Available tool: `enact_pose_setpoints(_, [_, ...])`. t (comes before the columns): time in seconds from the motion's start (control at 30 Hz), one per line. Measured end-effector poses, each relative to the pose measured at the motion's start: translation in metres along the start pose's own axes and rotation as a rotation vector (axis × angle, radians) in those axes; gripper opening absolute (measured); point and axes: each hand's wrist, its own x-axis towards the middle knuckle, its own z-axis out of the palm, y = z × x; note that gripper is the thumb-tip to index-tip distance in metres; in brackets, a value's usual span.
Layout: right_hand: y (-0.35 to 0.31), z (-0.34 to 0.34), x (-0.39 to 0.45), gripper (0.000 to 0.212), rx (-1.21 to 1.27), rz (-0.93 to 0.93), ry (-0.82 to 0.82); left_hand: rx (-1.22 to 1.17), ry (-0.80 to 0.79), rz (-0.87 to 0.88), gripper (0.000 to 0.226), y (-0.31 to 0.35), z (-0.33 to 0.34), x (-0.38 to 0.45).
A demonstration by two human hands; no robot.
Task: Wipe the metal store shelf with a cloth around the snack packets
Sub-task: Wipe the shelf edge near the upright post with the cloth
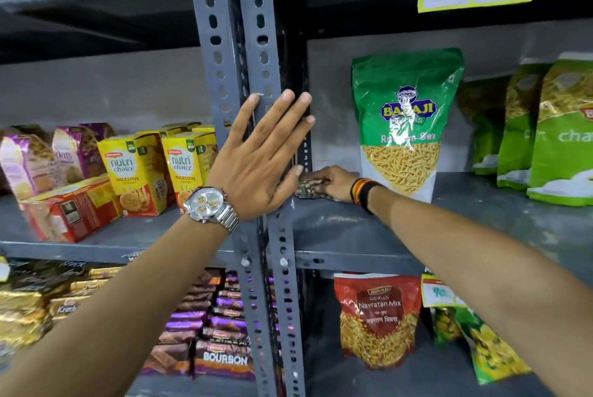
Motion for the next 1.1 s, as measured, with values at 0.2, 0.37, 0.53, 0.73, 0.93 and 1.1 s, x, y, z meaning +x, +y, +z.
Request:
enact_pose_setpoints(0.2, [0.003, -0.008, -0.058, 0.038, -0.008, -0.228, -0.159, 0.027, 0.008, -0.003, 0.074, 0.0, 0.003, 0.001])
enact_pose_setpoints(0.37, [-0.003, -0.028, -0.075, 0.036, 0.144, -0.242, -0.134, 0.046, 0.001, -0.01, 0.073, 0.0, 0.001, 0.002])
enact_pose_setpoints(0.53, [-0.012, -0.008, -0.033, 0.038, 0.016, -0.184, -0.061, 0.046, 0.0, -0.006, 0.072, 0.0, 0.0, 0.001])
enact_pose_setpoints(0.73, [-0.032, 0.015, -0.058, 0.036, 0.041, -0.349, -0.181, 0.054, -0.013, -0.003, 0.071, 0.001, 0.0, 0.002])
enact_pose_setpoints(0.93, [-0.014, -0.033, -0.112, 0.038, 0.116, -0.328, -0.256, 0.065, -0.013, -0.008, 0.072, 0.001, 0.0, 0.001])
enact_pose_setpoints(1.1, [-0.007, -0.032, -0.093, 0.039, 0.084, -0.215, -0.104, 0.063, -0.001, -0.006, 0.072, -0.001, 0.002, 0.0])
